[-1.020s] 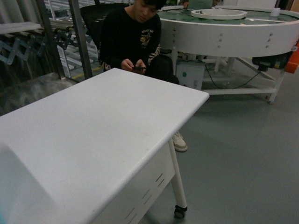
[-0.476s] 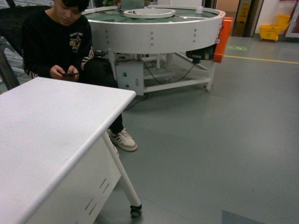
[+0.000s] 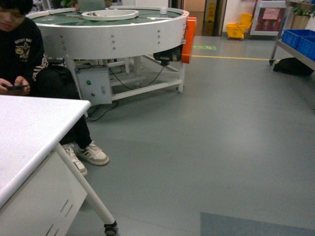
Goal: Pick red block from blue box to shelf
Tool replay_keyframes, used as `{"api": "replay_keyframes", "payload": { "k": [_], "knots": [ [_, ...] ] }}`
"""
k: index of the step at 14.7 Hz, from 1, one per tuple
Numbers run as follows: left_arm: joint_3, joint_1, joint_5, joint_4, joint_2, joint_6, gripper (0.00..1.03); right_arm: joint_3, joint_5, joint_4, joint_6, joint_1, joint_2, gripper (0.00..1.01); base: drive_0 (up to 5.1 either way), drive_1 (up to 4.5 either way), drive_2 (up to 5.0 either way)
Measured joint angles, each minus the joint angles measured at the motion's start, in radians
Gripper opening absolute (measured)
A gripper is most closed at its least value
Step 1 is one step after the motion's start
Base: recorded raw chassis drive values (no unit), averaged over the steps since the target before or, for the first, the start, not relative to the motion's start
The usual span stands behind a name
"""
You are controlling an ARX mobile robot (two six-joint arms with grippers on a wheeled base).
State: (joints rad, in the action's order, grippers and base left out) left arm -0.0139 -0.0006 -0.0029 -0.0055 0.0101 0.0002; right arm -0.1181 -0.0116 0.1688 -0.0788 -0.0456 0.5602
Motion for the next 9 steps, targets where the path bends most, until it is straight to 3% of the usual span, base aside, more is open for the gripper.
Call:
{"api": "replay_keyframes", "payload": {
  "k": [5, 9],
  "knots": [
    [0.0, 0.0, 0.002, 0.003, 0.0, 0.0, 0.98, 0.001, 0.0, -0.003, 0.0, 0.0, 0.001, 0.27, 1.6, -1.2, -5.5],
    [0.0, 0.0, 0.003, 0.002, 0.0, 0.0, 0.98, 0.001, -0.007, -0.001, 0.0, 0.001, 0.001, 0.27, -0.4, -0.02, -0.8]
  ]
}}
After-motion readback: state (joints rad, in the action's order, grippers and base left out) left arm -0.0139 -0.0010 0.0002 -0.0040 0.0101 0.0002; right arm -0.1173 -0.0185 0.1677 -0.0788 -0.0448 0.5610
